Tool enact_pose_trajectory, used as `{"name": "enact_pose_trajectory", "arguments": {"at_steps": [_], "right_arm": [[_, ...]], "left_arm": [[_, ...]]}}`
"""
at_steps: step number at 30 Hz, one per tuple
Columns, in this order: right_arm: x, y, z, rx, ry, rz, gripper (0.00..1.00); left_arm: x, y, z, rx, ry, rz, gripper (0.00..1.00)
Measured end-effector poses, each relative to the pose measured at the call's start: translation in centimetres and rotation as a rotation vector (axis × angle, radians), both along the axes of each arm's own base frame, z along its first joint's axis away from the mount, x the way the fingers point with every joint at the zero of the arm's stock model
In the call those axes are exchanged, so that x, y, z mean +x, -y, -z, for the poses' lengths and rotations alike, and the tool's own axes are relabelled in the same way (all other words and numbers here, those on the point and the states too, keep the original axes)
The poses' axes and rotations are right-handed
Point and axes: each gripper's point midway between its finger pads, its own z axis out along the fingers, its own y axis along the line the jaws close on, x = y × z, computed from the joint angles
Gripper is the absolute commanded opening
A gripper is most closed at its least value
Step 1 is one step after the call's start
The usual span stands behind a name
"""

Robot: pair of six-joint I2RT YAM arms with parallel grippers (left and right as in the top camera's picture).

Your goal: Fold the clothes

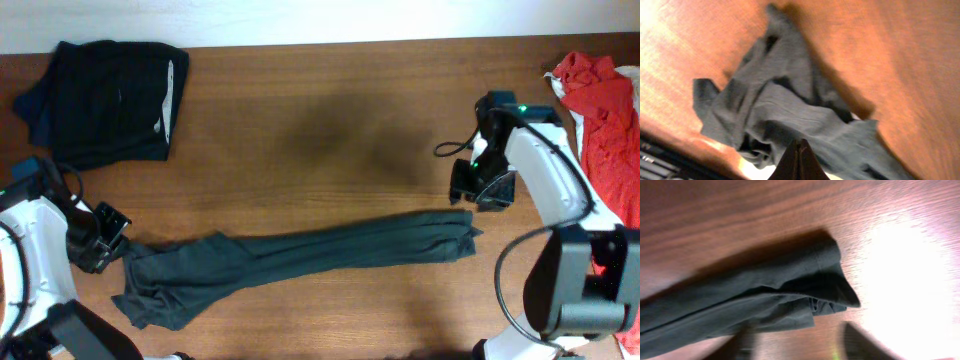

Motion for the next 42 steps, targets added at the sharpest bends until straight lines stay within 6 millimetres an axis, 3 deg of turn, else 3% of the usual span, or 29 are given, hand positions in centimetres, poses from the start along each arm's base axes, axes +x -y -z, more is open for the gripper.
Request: {"name": "enact_pose_trajectory", "arguments": {"at_steps": [2, 5, 7, 10, 13, 14, 17, 19, 20, 21, 24, 26, 30, 33, 37, 42], "right_arm": [[0.6, 1.8, -0.9, 0.0, 0.044, 0.064, 0.99], [0.6, 7.5, 0.1, 0.016, 0.093, 0.229, 0.99], [0.4, 7.1, 1.3, 0.119, 0.117, 0.221, 0.99], [-1.4, 3.6, 4.9, 0.279, 0.104, 0.149, 0.99], [-3.2, 1.5, 7.4, 0.333, 0.077, 0.113, 0.99], [-3.6, 1.1, 7.8, 0.339, 0.066, 0.106, 0.9], [-4.2, -0.3, 8.2, 0.351, 0.045, 0.065, 0.53], [-4.4, -1.6, 8.3, 0.354, 0.035, 0.02, 0.38], [-4.2, -2.0, 8.3, 0.353, 0.04, -0.002, 0.18], [-4.2, -2.4, 8.4, 0.352, 0.04, -0.022, 0.07], [-4.5, -2.4, 8.3, 0.345, 0.025, -0.022, 0.04], [-5.2, -1.9, 7.2, 0.316, -0.036, -0.017, 0.04], [-3.9, 1.0, 3.8, 0.151, -0.066, 0.052, 0.04], [-5.3, 1.4, 1.6, 0.088, -0.075, 0.087, 0.04], [-5.9, -1.3, -1.7, 0.048, 0.012, -0.014, 0.04], [-6.1, -8.8, -2.2, 0.048, 0.068, -0.241, 0.04]], "left_arm": [[0.4, 1.4, -1.1, -0.064, 0.054, 0.023, 0.99], [0.2, 2.8, -1.5, -0.138, 0.063, 0.03, 0.99], [0.2, 3.3, -1.4, -0.15, 0.064, 0.048, 0.99], [1.2, 5.1, -1.3, -0.149, 0.082, 0.145, 0.99], [2.3, 7.7, -1.2, -0.147, 0.101, 0.264, 0.99], [2.8, 8.6, -1.3, -0.144, 0.112, 0.3, 0.99], [3.6, 10.7, -1.2, -0.136, 0.134, 0.39, 0.99], [3.9, 11.9, -1.3, -0.136, 0.14, 0.437, 0.99], [3.9, 12.6, -1.3, -0.138, 0.138, 0.46, 0.99], [3.8, 13.2, -1.3, -0.139, 0.137, 0.483, 0.99], [3.9, 14.9, -1.3, -0.141, 0.141, 0.544, 0.99], [4.2, 15.8, -1.3, -0.138, 0.154, 0.578, 0.99], [4.5, 17.0, -1.3, -0.135, 0.172, 0.62, 0.99], [5.0, 17.5, -1.4, -0.13, 0.193, 0.629, 0.99], [5.4, 17.6, -1.4, -0.128, 0.205, 0.604, 0.99], [5.3, 17.6, -1.4, -0.13, 0.2, 0.597, 0.99]]}}
